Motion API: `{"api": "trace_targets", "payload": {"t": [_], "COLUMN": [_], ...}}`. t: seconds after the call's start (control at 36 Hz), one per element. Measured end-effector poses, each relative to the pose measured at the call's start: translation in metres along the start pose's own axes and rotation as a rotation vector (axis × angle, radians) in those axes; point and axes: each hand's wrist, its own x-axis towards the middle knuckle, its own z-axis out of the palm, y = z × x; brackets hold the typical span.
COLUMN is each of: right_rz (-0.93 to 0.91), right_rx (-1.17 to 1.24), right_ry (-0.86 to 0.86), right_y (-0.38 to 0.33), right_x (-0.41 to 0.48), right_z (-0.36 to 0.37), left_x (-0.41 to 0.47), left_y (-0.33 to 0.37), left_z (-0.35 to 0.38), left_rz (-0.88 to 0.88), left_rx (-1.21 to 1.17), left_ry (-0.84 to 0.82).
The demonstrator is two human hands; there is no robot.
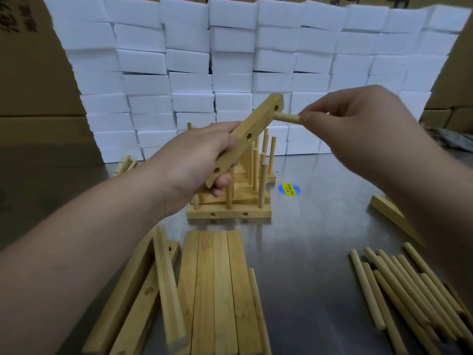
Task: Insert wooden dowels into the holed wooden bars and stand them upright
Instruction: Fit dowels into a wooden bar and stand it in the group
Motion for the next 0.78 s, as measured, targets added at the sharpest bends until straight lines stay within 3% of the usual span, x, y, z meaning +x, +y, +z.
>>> {"api": "trace_targets", "payload": {"t": [0.25,0.56,0.78], "right_rz": [-0.001,-0.056,-0.061], "right_rx": [-0.108,-0.112,-0.198], "right_ry": [0.074,-0.005,-0.025], "right_y": [0.005,0.003,0.003], "right_x": [0.004,-0.003,-0.005], "right_z": [0.000,0.012,0.019], "left_x": [0.001,0.002,0.004], "left_y": [-0.003,-0.005,-0.008], "left_z": [-0.004,-0.007,-0.001], "left_rz": [0.033,0.026,0.088], "left_rx": [0.002,-0.060,0.027], "left_ry": [-0.096,-0.184,-0.072]}}
